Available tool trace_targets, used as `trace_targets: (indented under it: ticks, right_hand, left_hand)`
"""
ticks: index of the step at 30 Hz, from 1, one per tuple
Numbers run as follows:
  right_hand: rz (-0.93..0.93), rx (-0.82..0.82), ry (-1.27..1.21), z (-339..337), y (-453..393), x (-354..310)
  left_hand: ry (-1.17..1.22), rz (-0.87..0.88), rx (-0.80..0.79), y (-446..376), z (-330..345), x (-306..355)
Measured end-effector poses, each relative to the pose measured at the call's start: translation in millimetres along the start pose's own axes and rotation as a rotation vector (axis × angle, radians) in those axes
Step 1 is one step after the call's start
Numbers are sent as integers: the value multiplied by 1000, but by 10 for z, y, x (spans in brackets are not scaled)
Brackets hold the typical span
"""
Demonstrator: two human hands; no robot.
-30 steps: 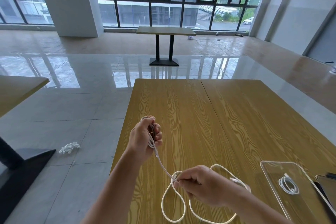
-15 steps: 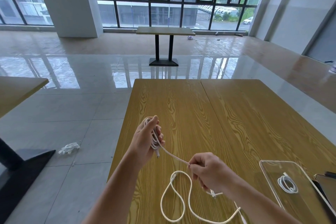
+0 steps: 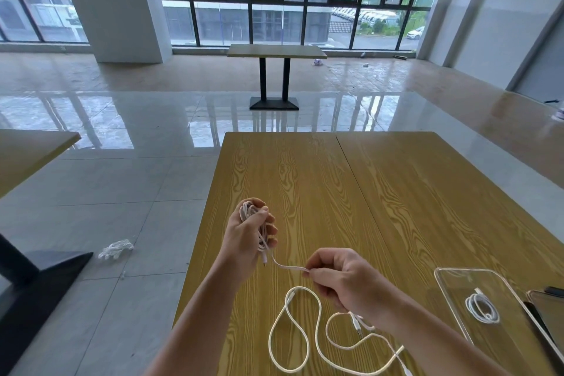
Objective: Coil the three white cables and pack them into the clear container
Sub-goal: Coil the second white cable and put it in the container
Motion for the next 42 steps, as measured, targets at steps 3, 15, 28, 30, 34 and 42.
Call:
trace_targets:
  ticks: [3, 15, 28, 30, 34, 42]
  right_hand:
    - [-27, -12, 24, -3, -4, -1]
    - [272, -222, 379, -176, 14, 243]
    - [97, -39, 521, -246, -64, 215]
    - [117, -31, 540, -241, -77, 224]
    - [229, -29, 536, -311, -109, 263]
    - [298, -141, 500, -403, -107, 356]
  left_hand:
    - [97, -30, 10, -4, 1, -1]
    - [319, -47, 129, -148, -162, 143]
    - [216, -28, 116, -129, -93, 89]
    - [213, -35, 109, -128, -88, 87]
    - [238, -13, 128, -137, -125, 124]
    - [264, 4, 158, -152, -157, 153]
Point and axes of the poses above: each hand's wrist, its own y-axis away from the middle knuckle, its own z-axis out of the palm, x = y × z, the point moved 1 cm from there along -y, towards the middle knuckle, and after that the axes turned 6 degrees about y, right-handed, at the moved point
